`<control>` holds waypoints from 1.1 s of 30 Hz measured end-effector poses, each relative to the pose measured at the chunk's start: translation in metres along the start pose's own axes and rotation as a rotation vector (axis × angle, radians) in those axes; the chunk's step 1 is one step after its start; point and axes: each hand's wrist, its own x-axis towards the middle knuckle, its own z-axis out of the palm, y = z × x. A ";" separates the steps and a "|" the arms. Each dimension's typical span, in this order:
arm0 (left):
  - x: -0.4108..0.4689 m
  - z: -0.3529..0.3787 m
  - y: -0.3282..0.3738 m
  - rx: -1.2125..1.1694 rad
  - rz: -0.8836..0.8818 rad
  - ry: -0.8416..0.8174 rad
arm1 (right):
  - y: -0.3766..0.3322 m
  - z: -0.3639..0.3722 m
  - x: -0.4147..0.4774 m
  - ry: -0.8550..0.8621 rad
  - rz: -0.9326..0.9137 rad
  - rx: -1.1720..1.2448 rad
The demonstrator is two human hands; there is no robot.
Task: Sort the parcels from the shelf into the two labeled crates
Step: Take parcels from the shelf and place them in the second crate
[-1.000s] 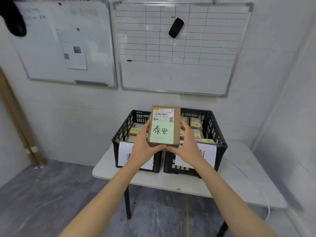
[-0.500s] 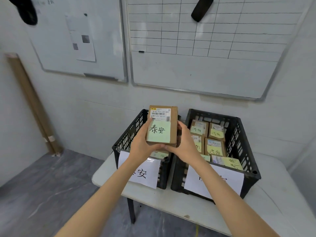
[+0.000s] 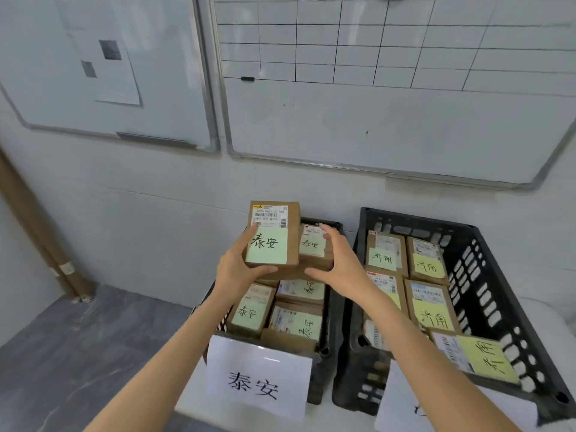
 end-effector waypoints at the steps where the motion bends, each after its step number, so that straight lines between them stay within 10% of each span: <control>1: 0.012 -0.001 -0.010 0.012 -0.016 -0.020 | 0.005 0.001 0.010 0.008 0.017 -0.004; 33: 0.176 0.091 -0.174 0.065 -0.105 -0.375 | 0.089 0.022 0.105 -0.079 0.233 -0.490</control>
